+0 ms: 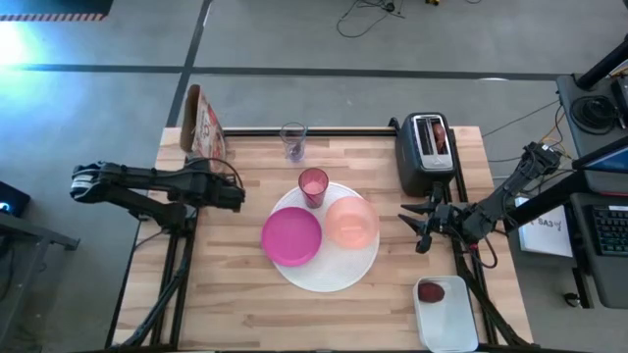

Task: Arrange a breakfast setting
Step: Pour the cereal from the cereal box into the orange bowl on the placemat

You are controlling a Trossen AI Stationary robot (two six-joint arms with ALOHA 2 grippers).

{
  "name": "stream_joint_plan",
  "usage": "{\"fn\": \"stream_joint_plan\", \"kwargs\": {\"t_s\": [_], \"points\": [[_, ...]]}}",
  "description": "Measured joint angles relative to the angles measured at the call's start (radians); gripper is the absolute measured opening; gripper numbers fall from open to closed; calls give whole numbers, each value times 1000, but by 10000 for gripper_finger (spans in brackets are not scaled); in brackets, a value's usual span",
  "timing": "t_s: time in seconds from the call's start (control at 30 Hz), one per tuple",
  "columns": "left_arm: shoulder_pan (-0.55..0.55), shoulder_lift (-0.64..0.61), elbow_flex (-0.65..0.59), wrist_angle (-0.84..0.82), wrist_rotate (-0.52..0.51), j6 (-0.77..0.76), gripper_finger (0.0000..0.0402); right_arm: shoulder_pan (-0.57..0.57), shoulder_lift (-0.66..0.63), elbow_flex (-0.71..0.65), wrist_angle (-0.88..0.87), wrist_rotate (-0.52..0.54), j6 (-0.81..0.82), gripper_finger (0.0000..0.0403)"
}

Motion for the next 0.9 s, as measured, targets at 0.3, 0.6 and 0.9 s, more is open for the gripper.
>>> {"fn": "stream_joint_plan", "kwargs": {"t_s": [0.3, 0.6, 0.9], "points": [[22, 11, -56, 0, -220, -20, 256, 0, 0, 0, 0, 0, 0, 128], [32, 45, -221, 99, -399, -158, 256, 0, 0, 0, 0, 0, 1, 128], [32, 67, -361, 291, -621, -126, 256, 0, 0, 0, 0, 0, 1, 128]]}}
